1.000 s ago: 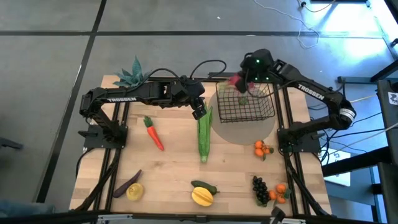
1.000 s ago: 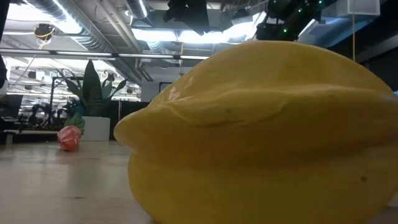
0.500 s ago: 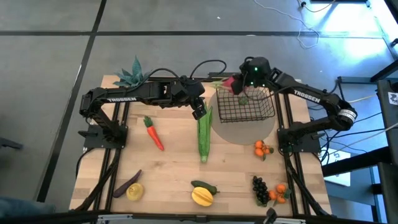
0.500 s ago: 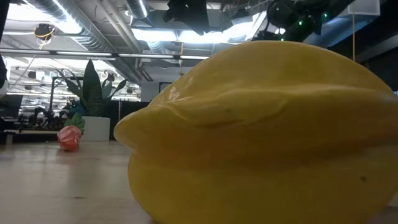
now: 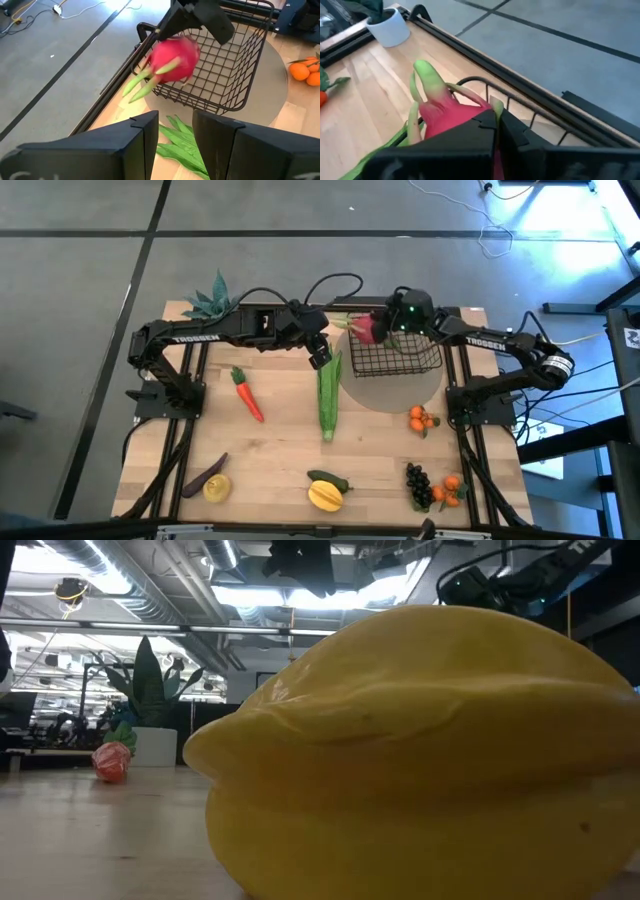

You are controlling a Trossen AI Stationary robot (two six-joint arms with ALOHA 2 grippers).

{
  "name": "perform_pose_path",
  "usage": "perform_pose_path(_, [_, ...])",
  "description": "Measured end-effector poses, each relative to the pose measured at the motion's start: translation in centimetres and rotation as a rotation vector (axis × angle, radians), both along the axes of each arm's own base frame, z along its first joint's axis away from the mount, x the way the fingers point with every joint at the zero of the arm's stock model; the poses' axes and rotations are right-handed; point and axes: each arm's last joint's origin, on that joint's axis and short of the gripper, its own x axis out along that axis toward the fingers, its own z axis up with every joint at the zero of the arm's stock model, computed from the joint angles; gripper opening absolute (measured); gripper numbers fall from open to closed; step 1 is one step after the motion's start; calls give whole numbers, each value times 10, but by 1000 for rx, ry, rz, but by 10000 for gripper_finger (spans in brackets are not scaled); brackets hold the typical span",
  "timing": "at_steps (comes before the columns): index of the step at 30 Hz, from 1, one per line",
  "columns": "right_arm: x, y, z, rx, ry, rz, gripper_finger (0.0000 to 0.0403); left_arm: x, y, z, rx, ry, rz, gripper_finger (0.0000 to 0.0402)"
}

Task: Build produce basket
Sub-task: Put the dragon fruit into the black wire basket

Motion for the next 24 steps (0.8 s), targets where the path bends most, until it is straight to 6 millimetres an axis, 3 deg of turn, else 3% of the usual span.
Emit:
perform_pose_path(11, [-10,9,-30,17,-5,8,0,-1,4,0,0,0,10,109])
perform_pose_path(24, [-14,13,-39,-38,65,78,5,-1,4,0,0,-1,10,109])
